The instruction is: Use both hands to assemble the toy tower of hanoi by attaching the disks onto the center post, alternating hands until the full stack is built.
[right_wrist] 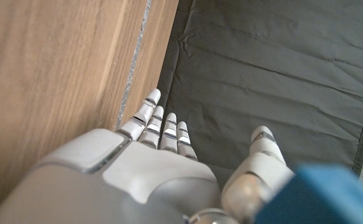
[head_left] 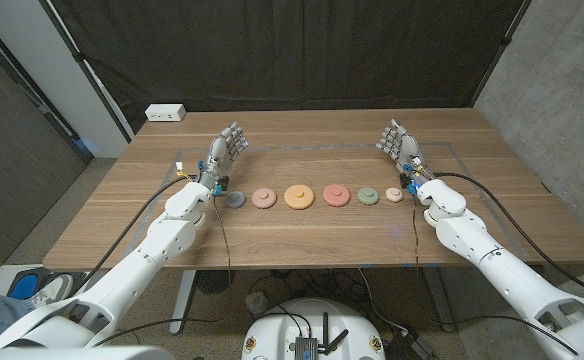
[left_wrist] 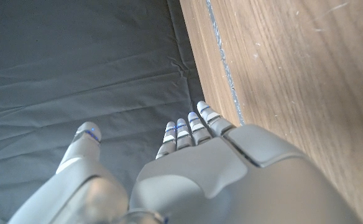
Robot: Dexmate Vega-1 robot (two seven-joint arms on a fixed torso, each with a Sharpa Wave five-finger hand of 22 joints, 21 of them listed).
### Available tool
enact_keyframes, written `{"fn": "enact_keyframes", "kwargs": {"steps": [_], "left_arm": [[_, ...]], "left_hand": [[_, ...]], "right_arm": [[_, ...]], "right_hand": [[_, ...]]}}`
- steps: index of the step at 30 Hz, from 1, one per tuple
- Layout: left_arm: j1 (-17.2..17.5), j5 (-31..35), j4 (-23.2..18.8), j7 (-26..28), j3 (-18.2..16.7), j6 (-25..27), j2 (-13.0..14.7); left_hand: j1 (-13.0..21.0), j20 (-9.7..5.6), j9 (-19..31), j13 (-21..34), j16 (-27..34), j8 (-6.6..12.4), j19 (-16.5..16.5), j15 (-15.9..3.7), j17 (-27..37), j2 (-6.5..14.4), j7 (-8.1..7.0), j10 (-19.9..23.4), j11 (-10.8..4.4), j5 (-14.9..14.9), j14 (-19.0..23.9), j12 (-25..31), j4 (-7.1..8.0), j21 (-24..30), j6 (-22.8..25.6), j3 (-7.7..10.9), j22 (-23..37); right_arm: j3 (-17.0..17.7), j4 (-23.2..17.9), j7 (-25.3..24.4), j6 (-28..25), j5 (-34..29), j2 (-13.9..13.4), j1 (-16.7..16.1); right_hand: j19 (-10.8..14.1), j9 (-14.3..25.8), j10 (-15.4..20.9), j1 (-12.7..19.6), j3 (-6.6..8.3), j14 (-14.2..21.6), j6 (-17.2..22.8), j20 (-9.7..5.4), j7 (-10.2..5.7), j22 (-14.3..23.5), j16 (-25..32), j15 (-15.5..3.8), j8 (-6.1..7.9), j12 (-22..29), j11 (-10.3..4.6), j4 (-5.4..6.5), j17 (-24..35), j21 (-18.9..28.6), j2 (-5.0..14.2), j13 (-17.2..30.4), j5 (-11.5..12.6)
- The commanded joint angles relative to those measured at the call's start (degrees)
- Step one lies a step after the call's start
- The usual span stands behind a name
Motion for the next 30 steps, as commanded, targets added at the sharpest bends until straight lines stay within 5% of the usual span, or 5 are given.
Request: {"fn": "enact_keyframes", "kwargs": {"steps": [1,15,21,26,30], "left_arm": [[0.5,-0.4,0.1,-0.5,-0.4,-1.2,0.1],[0.9,-0.6,-0.6,-0.4,-0.6,-0.3,0.8],[0.6,0.3,-1.0,0.7,-0.3,0.0,0.8],[1.1,0.5,-2.0,2.0,-0.3,1.1,1.0],[1.4,0.7,-2.5,3.0,-0.5,1.4,1.1]], "left_hand": [[0.5,-0.97,0.2,0.3,0.4,0.38,0.4,0.09,0.1,-0.1,-0.11,0.7,-0.02,0.3,0.7,0.2,-0.02,0.3,0.7,0.46,0.2],[0.6,1.27,0.2,0.3,0.7,0.14,0.1,-0.32,0.1,0.1,-0.98,1.3,-1.26,0.3,2.0,0.4,0.03,0.2,0.3,0.5,0.2],[0.4,3.52,0.2,0.3,1.7,0.11,2.4,0.18,0.3,0.1,-2.18,1.8,-1.89,0.3,5.7,0.4,0.17,1.1,-0.1,0.37,0.4],[-0.3,5.03,0.2,0.4,3.3,0.02,6.4,0.44,0.7,0.2,-3.33,2.6,-2.46,0.3,12.2,0.7,0.45,2.6,-1.3,0.28,0.8],[-0.8,5.5,0.2,0.4,4.3,0.2,9.2,0.6,1.1,0.4,-3.53,3.7,-2.46,0.3,16.5,1.0,0.64,3.7,-1.5,0.27,1.2]], "right_arm": [[-0.2,-2.5,-2.7,-0.7,-1.5,-0.4,-0.9],[-0.1,-1.5,-3.1,1.2,-2.0,0.3,-0.8],[-0.1,-1.1,-2.9,1.5,-2.3,0.1,-0.9],[0.0,0.0,-2.2,2.4,-2.0,0.5,-0.8],[0.1,0.5,-2.3,2.8,-2.1,0.7,-0.6]], "right_hand": [[0.5,0.2,0.4,0.4,0.33,0.5,0.1,0.25,0.38,0.2,0.2,-0.09,0.39,0.2,-0.28,0.08,0.2,0.1,0.07,0.2,0.2],[3.1,0.3,1.5,0.3,-0.04,4.9,1.2,1.53,-1.75,0.4,1.7,0.22,0.54,0.4,-0.82,0.02,0.1,-0.2,0.5,0.3,0.3],[8.1,0.5,3.2,0.3,-0.49,10.4,1.1,2.32,-4.04,0.5,3.8,0.5,0.36,0.9,-1.64,-0.14,0.2,0.3,0.71,0.6,0.3],[15.5,0.6,4.1,0.4,-1.01,17.4,0.8,2.47,-4.54,0.6,6.8,0.57,0.19,1.4,-1.74,-0.34,1.1,1.7,0.85,1.6,0.4],[18.1,0.6,4.7,0.5,-1.22,20.4,0.8,2.51,-4.82,0.7,8.1,0.14,0.22,1.8,-1.85,-0.37,1.8,2.3,0.91,2.0,0.4]]}}
